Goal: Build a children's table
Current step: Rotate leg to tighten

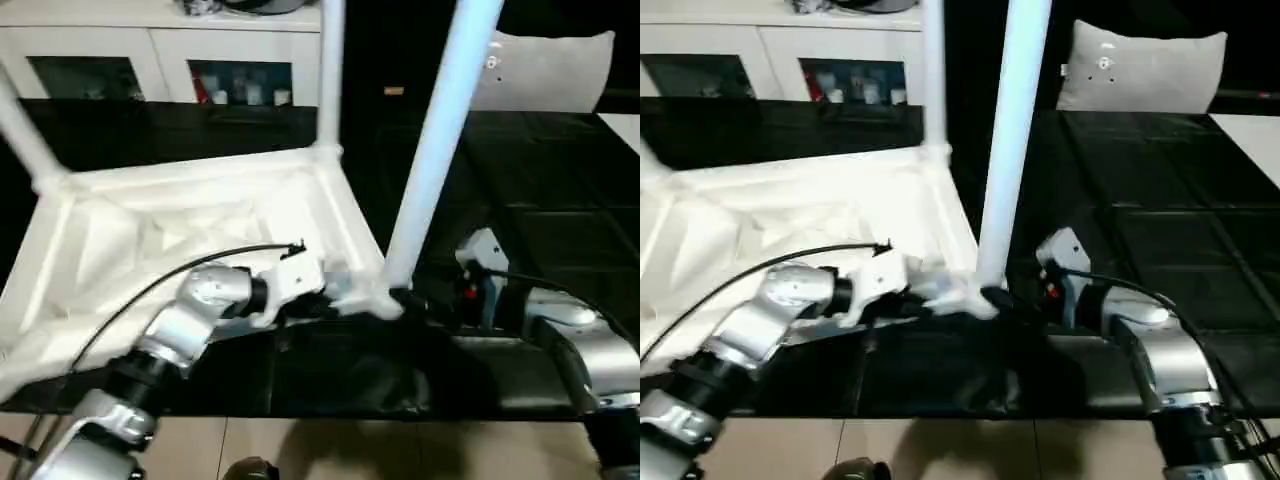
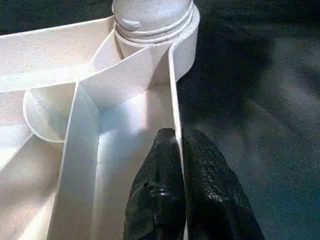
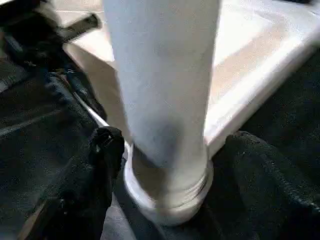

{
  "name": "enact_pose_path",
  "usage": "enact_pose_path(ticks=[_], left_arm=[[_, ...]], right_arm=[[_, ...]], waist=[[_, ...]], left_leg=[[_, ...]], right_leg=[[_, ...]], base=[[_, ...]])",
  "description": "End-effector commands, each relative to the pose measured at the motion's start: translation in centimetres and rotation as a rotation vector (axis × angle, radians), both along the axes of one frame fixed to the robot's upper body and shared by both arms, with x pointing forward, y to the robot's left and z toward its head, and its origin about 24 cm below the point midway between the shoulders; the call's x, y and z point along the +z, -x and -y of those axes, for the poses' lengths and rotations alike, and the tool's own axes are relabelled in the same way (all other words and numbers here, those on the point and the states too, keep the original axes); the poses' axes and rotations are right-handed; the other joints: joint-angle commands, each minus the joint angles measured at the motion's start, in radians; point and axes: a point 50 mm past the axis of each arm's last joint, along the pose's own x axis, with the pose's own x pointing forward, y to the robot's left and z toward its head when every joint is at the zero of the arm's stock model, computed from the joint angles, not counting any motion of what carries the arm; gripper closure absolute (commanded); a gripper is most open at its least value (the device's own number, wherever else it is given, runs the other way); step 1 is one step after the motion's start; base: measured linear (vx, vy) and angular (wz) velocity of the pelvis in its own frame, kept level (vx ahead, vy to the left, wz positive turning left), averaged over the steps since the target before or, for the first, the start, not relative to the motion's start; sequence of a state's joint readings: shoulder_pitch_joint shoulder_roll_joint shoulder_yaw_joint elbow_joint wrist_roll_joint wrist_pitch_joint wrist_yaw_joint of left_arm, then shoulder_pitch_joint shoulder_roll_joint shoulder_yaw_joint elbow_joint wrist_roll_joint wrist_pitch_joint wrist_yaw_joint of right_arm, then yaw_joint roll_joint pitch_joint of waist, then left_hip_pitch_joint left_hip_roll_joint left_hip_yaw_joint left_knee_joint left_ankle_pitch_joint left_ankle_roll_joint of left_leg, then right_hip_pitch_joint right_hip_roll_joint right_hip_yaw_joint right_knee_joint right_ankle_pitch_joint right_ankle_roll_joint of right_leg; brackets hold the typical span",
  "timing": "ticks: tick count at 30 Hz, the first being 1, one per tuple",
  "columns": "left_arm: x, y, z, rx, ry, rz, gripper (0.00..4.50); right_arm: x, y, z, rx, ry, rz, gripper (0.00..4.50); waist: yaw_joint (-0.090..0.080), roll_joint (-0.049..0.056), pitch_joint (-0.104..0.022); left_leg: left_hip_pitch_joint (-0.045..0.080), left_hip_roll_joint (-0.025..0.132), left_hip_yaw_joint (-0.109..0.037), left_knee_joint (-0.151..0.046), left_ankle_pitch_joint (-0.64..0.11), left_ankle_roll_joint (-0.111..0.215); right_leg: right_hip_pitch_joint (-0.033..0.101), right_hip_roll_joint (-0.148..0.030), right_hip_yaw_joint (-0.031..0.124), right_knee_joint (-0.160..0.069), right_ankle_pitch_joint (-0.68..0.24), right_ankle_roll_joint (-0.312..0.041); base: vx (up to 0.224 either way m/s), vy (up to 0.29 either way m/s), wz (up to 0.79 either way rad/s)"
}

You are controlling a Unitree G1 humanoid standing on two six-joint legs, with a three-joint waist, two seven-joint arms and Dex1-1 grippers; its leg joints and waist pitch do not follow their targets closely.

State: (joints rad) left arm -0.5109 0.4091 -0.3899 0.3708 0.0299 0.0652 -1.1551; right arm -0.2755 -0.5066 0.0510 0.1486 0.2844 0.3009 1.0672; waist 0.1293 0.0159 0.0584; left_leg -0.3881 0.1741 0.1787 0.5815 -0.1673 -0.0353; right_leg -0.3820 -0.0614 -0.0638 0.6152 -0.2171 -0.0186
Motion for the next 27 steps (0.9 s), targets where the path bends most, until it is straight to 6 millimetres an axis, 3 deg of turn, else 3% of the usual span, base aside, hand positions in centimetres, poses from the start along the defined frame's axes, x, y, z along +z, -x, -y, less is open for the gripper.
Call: enact_pose_path(ticks=[1,7,17,23,27], left_arm=[[0.1,0.8,0.6,-0.126,-0.004,-0.007,4.5],[-0.1,1.4,0.1,-0.237,-0.052,-0.026,4.5],[-0.5,1.9,0.3,-0.306,-0.065,-0.034,4.5],[-0.6,2.0,0.3,-0.302,-0.065,-0.034,4.5],[-0.6,1.7,0.6,-0.226,-0.029,-0.055,4.5]], right_arm=[[0.3,0.2,0.0,0.072,-0.008,0.002,1.04],[0.2,1.0,-0.2,0.246,0.018,-0.037,1.68],[-0.2,1.2,-0.7,0.368,0.027,-0.095,2.47],[-0.4,1.4,-0.6,0.383,0.028,-0.109,2.57],[0.1,1.6,-1.2,0.354,-0.095,-0.138,2.57]], waist=[[0.0,-0.005,-0.063],[0.017,-0.005,-0.064],[0.019,-0.011,-0.063],[0.023,-0.011,-0.064],[0.024,-0.011,-0.062]], left_leg=[[0.026,0.07,-0.022,-0.059,-0.161,0.073],[0.025,0.071,-0.023,-0.059,-0.173,0.067],[0.025,0.071,-0.022,-0.058,-0.182,0.058],[0.025,0.071,-0.022,-0.057,-0.174,0.064],[0.026,0.071,-0.022,-0.057,-0.176,0.066]], right_leg=[[0.038,-0.096,0.051,-0.069,-0.077,-0.217],[0.038,-0.098,0.051,-0.067,-0.094,-0.219],[0.035,-0.1,0.052,-0.068,-0.134,-0.222],[0.035,-0.099,0.051,-0.067,-0.126,-0.22],[0.034,-0.099,0.051,-0.067,-0.131,-0.224]], base=[[0.0,0.0,0.0],[0.0,0.0,0.0],[0.0,0.0,0.0],[0.0,0.0,0.0],[0.0,0.0,0.0]])
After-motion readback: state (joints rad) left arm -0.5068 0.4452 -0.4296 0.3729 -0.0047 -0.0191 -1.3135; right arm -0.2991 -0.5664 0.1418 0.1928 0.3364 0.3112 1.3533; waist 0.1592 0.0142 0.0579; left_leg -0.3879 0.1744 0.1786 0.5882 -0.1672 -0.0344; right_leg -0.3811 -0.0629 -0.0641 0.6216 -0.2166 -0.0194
